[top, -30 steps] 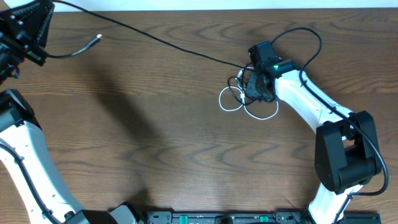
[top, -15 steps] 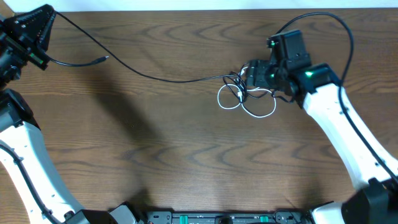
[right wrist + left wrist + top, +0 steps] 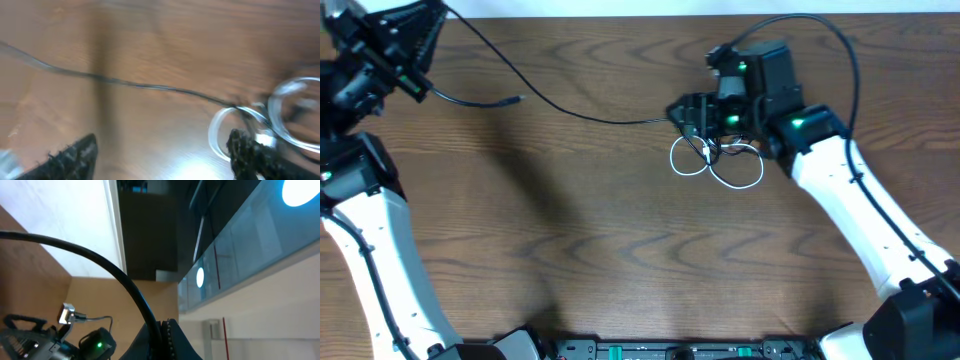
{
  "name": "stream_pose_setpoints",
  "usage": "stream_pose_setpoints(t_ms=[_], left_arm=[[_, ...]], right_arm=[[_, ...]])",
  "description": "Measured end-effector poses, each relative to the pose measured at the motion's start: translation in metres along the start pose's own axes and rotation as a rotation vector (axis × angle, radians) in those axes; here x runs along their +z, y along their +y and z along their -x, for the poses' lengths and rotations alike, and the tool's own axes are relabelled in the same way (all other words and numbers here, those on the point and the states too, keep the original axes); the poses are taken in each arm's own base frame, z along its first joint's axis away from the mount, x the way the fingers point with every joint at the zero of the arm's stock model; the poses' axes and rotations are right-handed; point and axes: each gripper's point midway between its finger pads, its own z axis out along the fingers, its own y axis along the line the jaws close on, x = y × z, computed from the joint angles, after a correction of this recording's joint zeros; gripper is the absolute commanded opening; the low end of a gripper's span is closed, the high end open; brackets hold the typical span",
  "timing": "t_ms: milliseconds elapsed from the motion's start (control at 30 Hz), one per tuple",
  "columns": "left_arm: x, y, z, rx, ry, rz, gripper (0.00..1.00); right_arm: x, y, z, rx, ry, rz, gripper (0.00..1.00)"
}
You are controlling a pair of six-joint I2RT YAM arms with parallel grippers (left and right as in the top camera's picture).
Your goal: Untangle cables
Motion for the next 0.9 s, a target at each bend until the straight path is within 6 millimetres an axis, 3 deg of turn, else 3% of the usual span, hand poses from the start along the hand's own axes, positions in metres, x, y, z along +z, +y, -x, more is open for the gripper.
stream_pose_setpoints(t_ms=[100,233,333,500,633,767,900], left_arm=[[0.009,0.002,-0.009,0.004,0.034,0.004,0.07],[0.018,0.004,-0.019,0.011,0.069,0.008,0.07],[0.021,0.006,-0.024,0.016,0.094,0.015,0.07],[0.021,0.008,-0.028,0.017,0.115,0.024,0.07],[0.021,0.009,-0.029,0.022,0.124,0.028,0.08],[0.021,0.009,-0.030,0.042,0.127,0.028,0.07],[0.021,0.009,-0.030,0.048,0.127,0.027,0.07]], right_arm=[[0.010,0.027,-0.005,-0.002,-0.001,0.050,0.95],[0.038,0.034,-0.018,0.061,0.010,-0.004,0.99],[0.070,0.022,-0.019,0.006,-0.012,-0.054,0.99],[0.105,-0.013,-0.033,-0.286,0.032,-0.153,0.99],[0.111,-0.034,-0.037,-0.529,0.073,-0.233,0.99],[0.110,-0.040,-0.039,-0.718,0.109,-0.259,0.99],[0.109,-0.043,-0.044,-0.827,0.150,-0.261,0.87]])
